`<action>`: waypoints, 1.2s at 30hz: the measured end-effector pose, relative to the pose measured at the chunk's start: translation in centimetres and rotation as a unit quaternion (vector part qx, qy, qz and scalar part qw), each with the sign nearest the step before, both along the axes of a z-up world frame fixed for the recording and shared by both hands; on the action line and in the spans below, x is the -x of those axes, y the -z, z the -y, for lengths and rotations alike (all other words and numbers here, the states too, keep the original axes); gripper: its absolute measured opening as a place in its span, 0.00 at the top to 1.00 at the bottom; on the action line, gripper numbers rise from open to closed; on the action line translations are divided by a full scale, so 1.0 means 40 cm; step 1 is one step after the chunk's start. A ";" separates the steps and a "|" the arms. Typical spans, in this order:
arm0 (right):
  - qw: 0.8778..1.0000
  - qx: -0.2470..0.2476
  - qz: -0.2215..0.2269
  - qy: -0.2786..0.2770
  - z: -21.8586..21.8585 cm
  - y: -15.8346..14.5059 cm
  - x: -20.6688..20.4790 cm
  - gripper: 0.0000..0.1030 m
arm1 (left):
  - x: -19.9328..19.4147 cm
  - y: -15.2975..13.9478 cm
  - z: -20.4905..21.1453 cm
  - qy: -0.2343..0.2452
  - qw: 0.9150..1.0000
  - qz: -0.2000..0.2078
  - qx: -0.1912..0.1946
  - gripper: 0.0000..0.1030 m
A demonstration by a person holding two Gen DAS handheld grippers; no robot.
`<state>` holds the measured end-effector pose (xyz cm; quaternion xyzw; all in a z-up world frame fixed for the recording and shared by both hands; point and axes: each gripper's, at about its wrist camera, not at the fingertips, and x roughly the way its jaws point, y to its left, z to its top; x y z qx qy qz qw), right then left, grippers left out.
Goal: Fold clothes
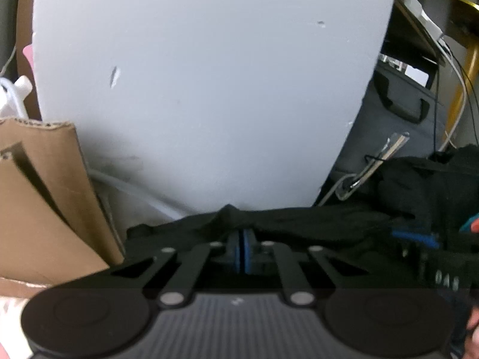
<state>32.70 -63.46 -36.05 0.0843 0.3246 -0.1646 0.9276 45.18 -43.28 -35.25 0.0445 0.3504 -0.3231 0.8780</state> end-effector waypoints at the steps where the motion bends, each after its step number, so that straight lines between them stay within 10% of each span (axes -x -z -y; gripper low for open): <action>1: 1.000 0.002 -0.001 -0.008 -0.009 -0.001 0.006 0.77 | 0.008 -0.004 0.000 0.005 1.000 0.004 -0.003 0.94; 36: 0.994 0.105 -0.036 -0.010 -0.134 0.028 0.254 0.77 | 0.262 0.047 -0.291 -0.031 0.997 -0.063 0.022 0.66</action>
